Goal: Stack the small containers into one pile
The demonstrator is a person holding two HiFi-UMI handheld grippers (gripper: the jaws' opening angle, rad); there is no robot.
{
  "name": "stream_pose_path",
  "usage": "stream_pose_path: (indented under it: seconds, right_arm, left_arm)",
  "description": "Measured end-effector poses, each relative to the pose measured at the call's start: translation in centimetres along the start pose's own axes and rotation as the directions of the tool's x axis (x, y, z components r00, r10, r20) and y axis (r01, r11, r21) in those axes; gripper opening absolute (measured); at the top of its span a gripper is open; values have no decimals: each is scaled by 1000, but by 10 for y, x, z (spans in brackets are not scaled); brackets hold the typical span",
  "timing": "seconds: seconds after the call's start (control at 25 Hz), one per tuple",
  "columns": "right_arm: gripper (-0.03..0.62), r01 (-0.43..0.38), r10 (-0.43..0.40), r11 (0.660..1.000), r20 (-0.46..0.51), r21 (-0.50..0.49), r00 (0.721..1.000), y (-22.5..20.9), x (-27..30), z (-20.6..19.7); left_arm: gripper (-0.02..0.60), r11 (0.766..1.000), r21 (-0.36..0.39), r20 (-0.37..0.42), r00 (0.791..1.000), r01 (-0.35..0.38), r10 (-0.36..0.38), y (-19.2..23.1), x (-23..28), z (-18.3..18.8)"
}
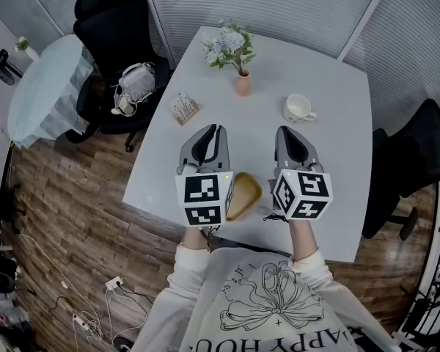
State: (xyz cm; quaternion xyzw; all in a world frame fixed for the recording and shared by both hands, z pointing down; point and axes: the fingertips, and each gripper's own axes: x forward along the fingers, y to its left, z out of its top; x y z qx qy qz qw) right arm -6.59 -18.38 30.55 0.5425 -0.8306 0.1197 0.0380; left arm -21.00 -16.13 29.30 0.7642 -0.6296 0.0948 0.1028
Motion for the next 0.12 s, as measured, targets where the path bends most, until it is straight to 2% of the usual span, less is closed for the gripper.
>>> stream_pose_path:
  seconds: [0.12]
  right_arm:
    - [11,3,-3,1000,-1,3,1000,-2,1,0]
  left_arm:
    - [37,1000,3,-2,1000,0,0,0,1,1]
